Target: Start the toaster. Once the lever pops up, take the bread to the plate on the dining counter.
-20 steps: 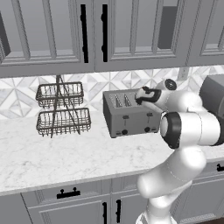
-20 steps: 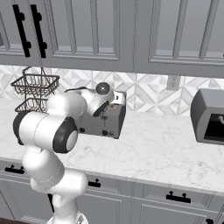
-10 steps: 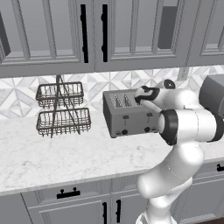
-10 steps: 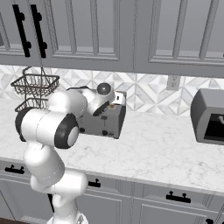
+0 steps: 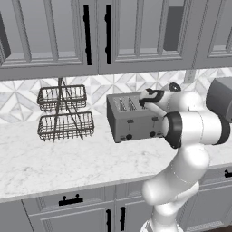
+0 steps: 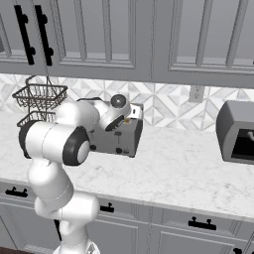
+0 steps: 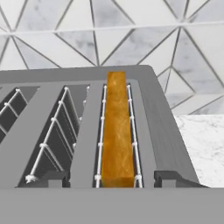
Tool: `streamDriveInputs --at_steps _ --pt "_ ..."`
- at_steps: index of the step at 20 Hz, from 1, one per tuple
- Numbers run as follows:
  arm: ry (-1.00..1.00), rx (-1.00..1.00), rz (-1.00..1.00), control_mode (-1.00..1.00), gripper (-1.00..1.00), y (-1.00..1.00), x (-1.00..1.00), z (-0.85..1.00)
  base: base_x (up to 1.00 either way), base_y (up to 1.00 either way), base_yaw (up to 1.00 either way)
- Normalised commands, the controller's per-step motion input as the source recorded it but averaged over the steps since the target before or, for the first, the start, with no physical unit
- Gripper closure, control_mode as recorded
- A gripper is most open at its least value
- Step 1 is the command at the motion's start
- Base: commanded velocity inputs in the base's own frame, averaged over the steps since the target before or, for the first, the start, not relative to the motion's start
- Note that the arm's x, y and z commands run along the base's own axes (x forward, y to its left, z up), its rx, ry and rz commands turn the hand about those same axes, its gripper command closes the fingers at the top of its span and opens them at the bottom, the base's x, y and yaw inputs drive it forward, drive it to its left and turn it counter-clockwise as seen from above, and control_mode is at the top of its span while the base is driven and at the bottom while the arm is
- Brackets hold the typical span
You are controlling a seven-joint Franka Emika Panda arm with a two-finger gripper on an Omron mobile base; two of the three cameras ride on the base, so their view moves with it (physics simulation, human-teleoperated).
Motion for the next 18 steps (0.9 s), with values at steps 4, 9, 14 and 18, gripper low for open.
streamDriveInputs --at_steps 4,9,14,18 --pt "0.00 0.00 0.00 -1.00 1.00 0.00 0.01 0.00 0.00 0.00 0.00" --pt "0.00 0.00 0.00 -1.00 1.00 0.00 0.00 0.00 0.00 0.00 0.00" --pt "-0.04 0.00 0.00 -1.00 1.00 0.00 -0.04 0.00 0.00 0.00 0.00" --pt "-0.20 0.00 0.00 -1.00 1.00 0.00 -0.16 0.09 0.00 0.00 0.00"
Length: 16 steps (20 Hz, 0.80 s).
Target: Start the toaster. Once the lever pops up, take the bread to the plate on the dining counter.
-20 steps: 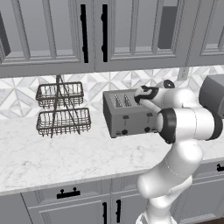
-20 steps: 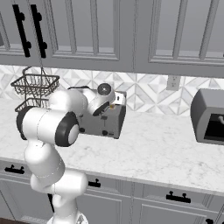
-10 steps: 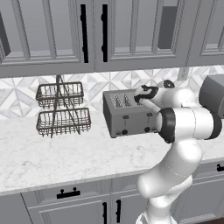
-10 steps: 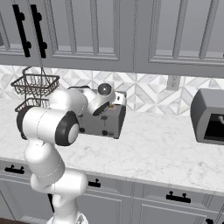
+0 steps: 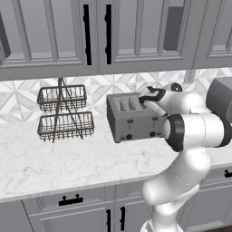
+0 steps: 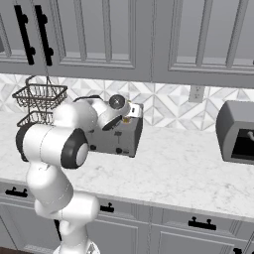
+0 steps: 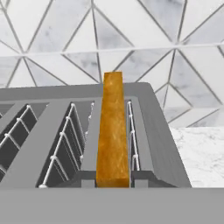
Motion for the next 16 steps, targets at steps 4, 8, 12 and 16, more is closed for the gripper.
streamDriveInputs --at_steps 4,8,12,16 --pt "-0.17 0.00 0.01 -1.00 1.00 0.00 -0.13 0.18 0.00 0.00 0.00" --pt "-0.06 0.00 0.00 -1.00 1.00 -0.06 -0.09 0.35 0.00 0.00 0.00" --pt "-0.06 0.00 0.00 -1.00 1.00 -0.13 -0.13 0.52 0.00 0.00 0.00" --pt "-0.01 0.00 0.00 -1.00 1.00 -0.15 -0.16 0.63 0.00 0.00 0.00"
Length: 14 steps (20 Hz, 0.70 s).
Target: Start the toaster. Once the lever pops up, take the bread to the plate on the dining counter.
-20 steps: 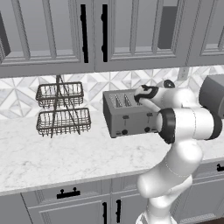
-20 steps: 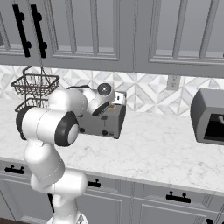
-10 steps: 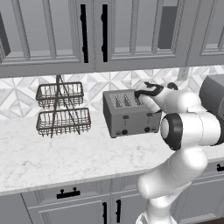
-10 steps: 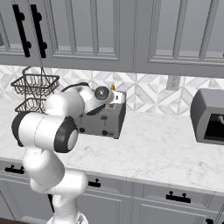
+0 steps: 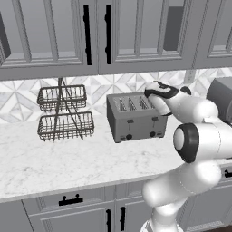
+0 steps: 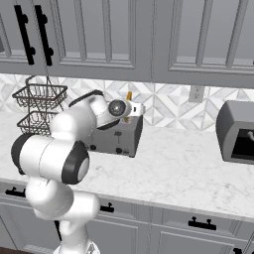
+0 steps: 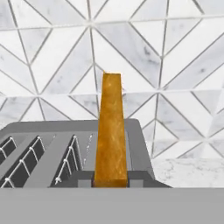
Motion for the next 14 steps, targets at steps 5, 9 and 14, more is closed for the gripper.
streamDriveInputs --at_steps 5,9,14 --pt "0.00 0.00 0.00 -1.00 1.00 -0.14 -0.21 0.79 0.00 0.00 0.00" --pt "0.04 0.00 0.00 -1.00 1.00 -0.10 -0.49 0.65 0.00 0.00 0.00" --pt "0.26 0.00 0.00 -1.00 1.00 -0.03 -0.97 0.12 0.00 0.00 0.00"
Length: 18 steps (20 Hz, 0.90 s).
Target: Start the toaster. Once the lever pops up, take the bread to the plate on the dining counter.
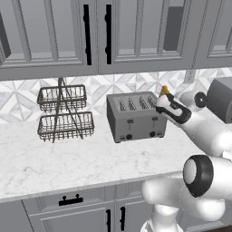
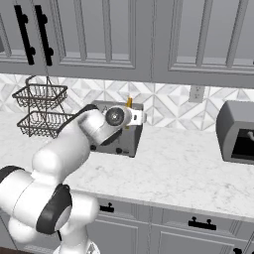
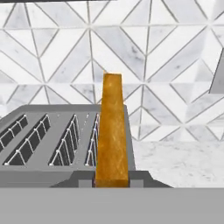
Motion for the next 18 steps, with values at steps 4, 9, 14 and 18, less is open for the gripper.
streamDriveInputs --at_steps 4,9,14,18 --pt "0.29 0.00 0.00 -1.00 1.00 -0.04 -1.00 0.34 0.00 0.00 0.00" --pt "0.13 0.00 0.05 -1.00 1.00 0.00 -0.67 0.81 0.00 0.00 0.00" --pt "0.03 0.00 0.09 -1.00 1.00 0.01 -0.53 0.82 0.00 0.00 0.00" --pt "-0.08 0.00 0.10 -1.00 1.00 0.00 -0.41 0.61 0.00 0.00 0.00"
